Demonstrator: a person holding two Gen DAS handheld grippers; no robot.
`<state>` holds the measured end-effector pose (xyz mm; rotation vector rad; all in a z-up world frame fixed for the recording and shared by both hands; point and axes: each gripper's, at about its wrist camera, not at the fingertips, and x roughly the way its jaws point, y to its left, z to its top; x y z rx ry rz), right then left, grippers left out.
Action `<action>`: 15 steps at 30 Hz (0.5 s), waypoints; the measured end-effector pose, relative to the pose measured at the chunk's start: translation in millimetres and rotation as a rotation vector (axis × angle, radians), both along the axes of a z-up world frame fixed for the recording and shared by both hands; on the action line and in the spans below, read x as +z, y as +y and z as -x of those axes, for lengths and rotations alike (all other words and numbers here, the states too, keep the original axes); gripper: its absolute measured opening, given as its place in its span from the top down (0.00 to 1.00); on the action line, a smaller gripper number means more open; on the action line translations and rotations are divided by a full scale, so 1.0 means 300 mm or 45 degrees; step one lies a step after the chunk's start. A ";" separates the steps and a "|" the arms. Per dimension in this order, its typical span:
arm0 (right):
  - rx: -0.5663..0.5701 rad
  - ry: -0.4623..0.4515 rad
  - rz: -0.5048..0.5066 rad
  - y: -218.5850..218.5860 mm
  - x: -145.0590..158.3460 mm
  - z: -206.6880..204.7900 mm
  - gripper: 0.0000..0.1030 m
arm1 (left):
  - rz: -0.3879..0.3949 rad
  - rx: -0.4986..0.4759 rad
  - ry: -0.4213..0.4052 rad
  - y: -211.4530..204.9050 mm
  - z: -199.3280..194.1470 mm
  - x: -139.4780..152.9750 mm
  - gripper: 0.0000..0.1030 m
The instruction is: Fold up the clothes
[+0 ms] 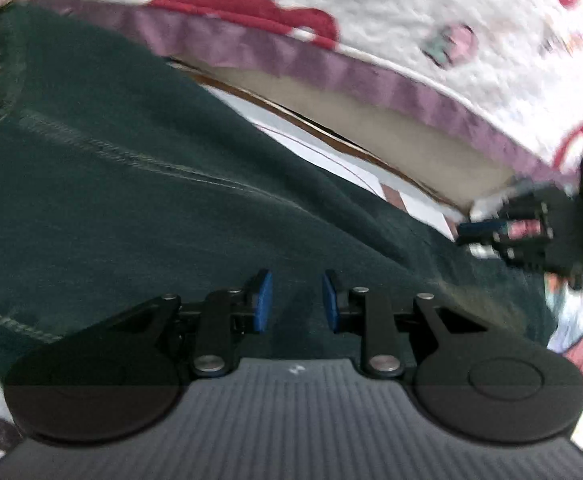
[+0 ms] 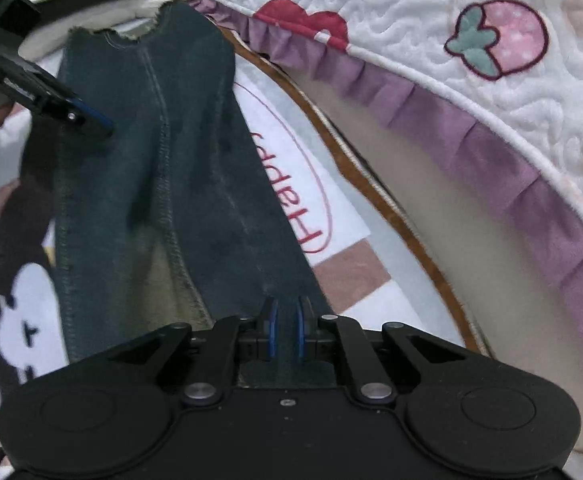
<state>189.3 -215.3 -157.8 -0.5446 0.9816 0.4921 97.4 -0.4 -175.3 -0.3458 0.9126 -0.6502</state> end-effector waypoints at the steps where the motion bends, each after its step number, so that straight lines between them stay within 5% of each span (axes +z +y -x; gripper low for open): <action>1: 0.003 -0.001 0.002 0.006 0.000 0.002 0.90 | -0.034 -0.032 -0.011 -0.025 0.020 -0.001 0.74; 4: 0.008 0.005 -0.014 0.021 -0.003 0.000 0.82 | -0.111 -0.115 -0.036 -0.090 0.071 -0.003 0.74; 12: 0.007 0.029 -0.031 0.059 -0.044 -0.067 0.82 | -0.001 -0.136 -0.006 -0.114 0.074 -0.019 0.74; 14: -0.001 0.027 -0.033 0.063 -0.054 -0.091 0.73 | 0.027 -0.142 0.002 -0.121 0.065 -0.024 0.74; 15: -0.007 0.032 -0.036 0.061 -0.061 -0.102 0.61 | 0.041 -0.143 0.013 -0.123 0.061 -0.027 0.73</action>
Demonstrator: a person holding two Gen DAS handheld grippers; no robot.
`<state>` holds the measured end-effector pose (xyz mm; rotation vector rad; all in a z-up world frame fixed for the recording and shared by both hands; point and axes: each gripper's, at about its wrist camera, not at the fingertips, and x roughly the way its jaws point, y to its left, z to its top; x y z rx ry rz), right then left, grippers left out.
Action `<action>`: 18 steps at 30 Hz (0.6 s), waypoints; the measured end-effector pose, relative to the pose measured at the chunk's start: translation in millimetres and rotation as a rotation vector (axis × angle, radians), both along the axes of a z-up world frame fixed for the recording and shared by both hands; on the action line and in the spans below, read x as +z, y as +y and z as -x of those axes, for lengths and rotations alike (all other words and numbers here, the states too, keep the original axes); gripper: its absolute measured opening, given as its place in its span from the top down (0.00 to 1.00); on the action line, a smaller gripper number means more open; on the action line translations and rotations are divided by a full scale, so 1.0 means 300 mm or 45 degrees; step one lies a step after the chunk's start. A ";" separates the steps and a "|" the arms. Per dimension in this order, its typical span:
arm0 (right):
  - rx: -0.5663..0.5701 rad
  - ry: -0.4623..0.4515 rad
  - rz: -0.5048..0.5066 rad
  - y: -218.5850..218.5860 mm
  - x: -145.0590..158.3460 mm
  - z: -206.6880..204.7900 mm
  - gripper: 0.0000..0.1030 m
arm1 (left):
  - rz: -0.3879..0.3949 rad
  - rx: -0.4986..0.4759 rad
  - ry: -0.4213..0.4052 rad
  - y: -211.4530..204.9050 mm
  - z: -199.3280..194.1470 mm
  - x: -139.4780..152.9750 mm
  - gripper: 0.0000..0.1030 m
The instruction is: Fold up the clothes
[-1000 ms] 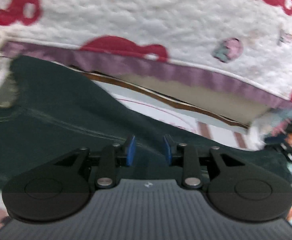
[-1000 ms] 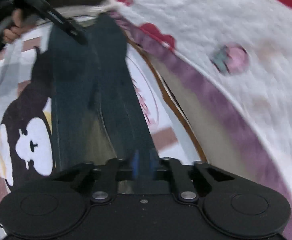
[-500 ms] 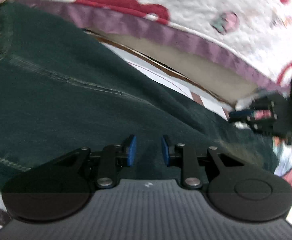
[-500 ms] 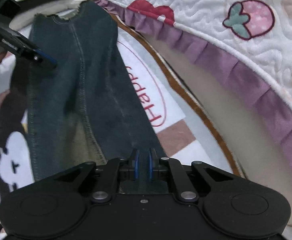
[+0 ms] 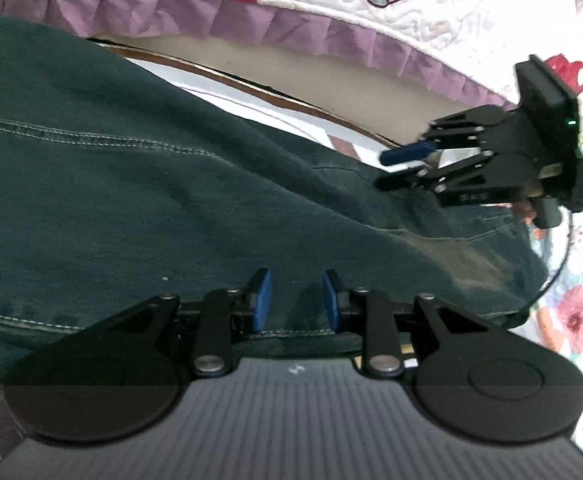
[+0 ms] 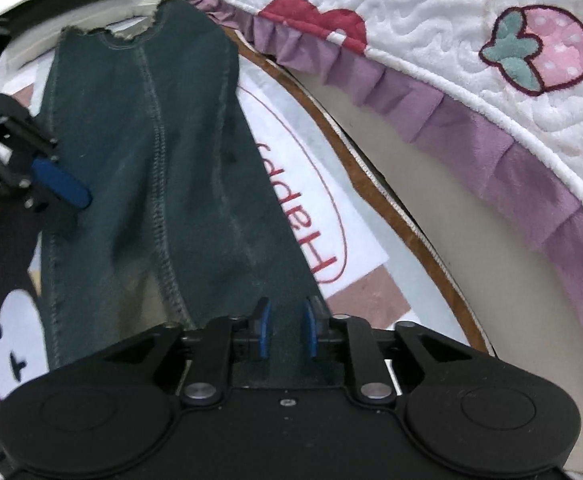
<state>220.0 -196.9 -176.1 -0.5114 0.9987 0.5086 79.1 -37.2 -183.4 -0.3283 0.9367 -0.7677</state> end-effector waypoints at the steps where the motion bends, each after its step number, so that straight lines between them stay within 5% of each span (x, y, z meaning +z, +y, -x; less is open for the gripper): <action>1: -0.006 0.014 -0.013 -0.005 -0.008 -0.011 0.56 | 0.009 -0.001 0.011 -0.001 -0.004 -0.003 0.73; 5: -0.117 0.157 -0.160 -0.040 -0.054 -0.044 0.59 | -0.002 -0.010 0.013 -0.014 -0.006 -0.004 0.72; 8: -0.199 0.184 -0.220 -0.026 -0.054 -0.029 0.75 | -0.058 -0.026 -0.034 -0.050 0.012 0.006 0.72; 9: -0.211 0.161 -0.219 -0.021 -0.048 -0.020 0.95 | -0.071 -0.037 -0.042 -0.064 0.018 0.007 0.73; 14: -0.372 -0.162 -0.259 -0.099 0.065 0.029 0.98 | -0.059 -0.030 0.035 -0.058 0.007 -0.007 0.75; 18: -0.391 -0.134 -0.188 -0.083 -0.026 0.009 0.98 | -0.024 -0.008 0.086 -0.043 -0.004 -0.016 0.75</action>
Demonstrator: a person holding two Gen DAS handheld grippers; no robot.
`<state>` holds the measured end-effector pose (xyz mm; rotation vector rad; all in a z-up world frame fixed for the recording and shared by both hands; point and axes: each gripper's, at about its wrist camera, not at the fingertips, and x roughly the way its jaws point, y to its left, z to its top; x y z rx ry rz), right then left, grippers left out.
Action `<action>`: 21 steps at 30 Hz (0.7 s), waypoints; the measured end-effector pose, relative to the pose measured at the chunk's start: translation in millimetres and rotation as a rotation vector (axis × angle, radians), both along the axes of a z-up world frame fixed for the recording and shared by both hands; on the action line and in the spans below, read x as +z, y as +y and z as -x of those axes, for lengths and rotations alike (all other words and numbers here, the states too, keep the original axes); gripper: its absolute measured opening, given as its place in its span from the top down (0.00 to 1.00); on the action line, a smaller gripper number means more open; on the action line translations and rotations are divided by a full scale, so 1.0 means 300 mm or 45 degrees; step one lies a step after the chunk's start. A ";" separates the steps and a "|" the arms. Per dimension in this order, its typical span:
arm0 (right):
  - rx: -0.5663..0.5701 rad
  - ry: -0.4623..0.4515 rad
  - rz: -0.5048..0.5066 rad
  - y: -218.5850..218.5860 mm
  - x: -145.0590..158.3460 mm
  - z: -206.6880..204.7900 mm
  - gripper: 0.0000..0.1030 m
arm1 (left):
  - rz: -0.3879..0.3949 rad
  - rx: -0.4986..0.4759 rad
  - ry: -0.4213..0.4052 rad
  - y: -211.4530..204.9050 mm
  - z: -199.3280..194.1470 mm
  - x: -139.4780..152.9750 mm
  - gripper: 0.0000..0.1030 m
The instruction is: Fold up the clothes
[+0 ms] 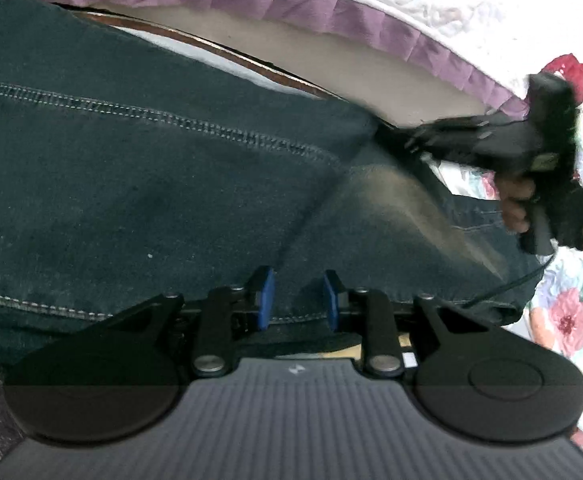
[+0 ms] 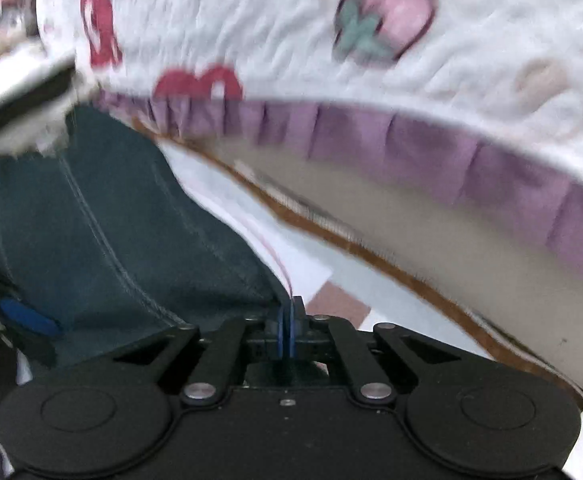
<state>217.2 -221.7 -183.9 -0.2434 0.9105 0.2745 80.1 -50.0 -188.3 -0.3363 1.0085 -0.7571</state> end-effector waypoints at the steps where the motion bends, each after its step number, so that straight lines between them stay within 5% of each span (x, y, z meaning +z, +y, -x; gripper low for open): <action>1: 0.014 0.009 0.039 0.017 -0.031 -0.009 0.98 | -0.004 0.000 0.000 -0.002 0.000 0.001 0.75; 8: -0.177 -0.011 -0.168 -0.074 -0.034 -0.021 0.84 | -0.029 0.047 0.042 0.056 -0.010 0.010 0.75; 10: -0.374 -0.043 -0.367 -0.179 -0.008 -0.003 0.80 | -0.026 0.106 0.079 0.107 -0.015 0.007 0.75; 14: -0.858 -0.125 -1.022 -0.421 0.037 0.095 0.72 | 0.089 0.264 0.211 0.212 -0.023 -0.015 0.73; 15: -0.885 -0.117 -1.054 -0.444 0.053 0.112 0.72 | 0.101 0.273 0.229 0.222 -0.024 -0.023 0.73; 18: -0.757 -0.158 -0.676 -0.420 0.140 0.171 0.72 | 0.093 0.280 0.236 0.228 -0.022 -0.026 0.74; 21: -0.727 -0.228 -0.439 -0.466 0.181 0.293 0.63 | 0.043 0.248 0.158 0.199 -0.008 -0.002 0.73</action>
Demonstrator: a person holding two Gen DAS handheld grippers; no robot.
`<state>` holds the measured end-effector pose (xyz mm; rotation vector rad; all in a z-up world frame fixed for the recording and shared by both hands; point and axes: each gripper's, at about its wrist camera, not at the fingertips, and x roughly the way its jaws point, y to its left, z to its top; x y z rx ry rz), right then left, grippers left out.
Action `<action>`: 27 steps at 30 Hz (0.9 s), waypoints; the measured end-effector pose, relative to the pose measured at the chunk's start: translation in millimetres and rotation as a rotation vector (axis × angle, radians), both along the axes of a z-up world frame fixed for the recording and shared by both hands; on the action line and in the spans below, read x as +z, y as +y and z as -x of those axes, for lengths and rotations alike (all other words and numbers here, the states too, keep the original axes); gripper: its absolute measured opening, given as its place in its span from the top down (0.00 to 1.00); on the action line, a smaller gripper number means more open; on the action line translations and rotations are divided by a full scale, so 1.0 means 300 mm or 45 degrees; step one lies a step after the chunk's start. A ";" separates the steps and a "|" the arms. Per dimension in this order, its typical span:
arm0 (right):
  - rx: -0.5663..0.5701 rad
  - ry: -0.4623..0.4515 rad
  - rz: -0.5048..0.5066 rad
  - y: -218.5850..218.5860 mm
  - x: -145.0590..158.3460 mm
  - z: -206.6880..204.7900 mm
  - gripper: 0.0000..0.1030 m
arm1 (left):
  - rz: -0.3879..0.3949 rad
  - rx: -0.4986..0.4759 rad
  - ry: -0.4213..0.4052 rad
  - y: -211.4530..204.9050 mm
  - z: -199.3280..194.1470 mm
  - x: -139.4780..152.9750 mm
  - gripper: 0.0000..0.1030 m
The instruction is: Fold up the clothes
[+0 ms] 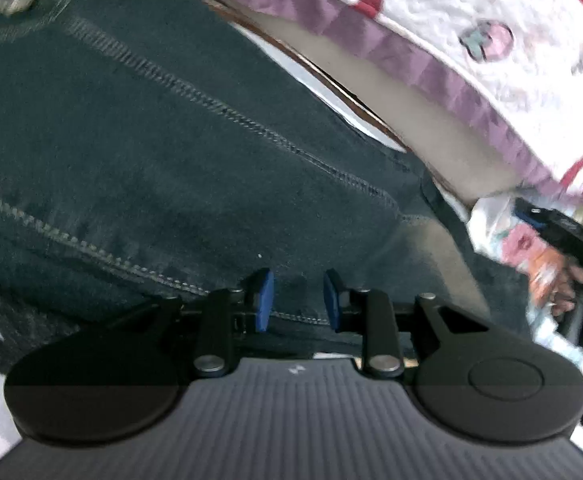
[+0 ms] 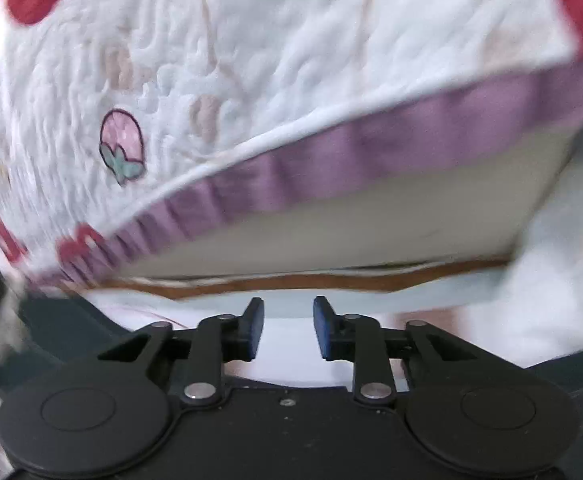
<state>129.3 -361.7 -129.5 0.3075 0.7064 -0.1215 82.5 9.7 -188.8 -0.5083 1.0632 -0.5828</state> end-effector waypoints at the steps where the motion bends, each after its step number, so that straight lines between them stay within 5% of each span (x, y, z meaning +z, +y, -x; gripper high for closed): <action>1: -0.021 0.003 0.056 -0.028 0.008 0.043 0.54 | -0.014 -0.014 -0.032 -0.011 0.005 0.010 0.69; 6: -0.344 0.014 0.243 -0.226 0.024 0.317 0.52 | 0.178 -0.089 -0.140 -0.077 0.020 0.056 0.60; 11: -0.493 0.035 0.355 -0.397 0.013 0.509 0.52 | 0.151 -0.258 -0.245 -0.208 0.077 0.098 0.61; 18: -0.454 0.251 0.346 -0.545 -0.119 0.548 0.51 | 0.029 -0.469 -0.332 -0.415 0.154 0.138 0.60; 21: -0.475 0.240 0.364 -0.587 -0.142 0.546 0.37 | -0.005 -0.495 -0.342 -0.480 0.155 0.138 0.60; 27: -0.523 0.215 0.273 -0.697 -0.183 0.476 0.29 | -0.074 -0.514 -0.341 -0.557 0.165 0.129 0.60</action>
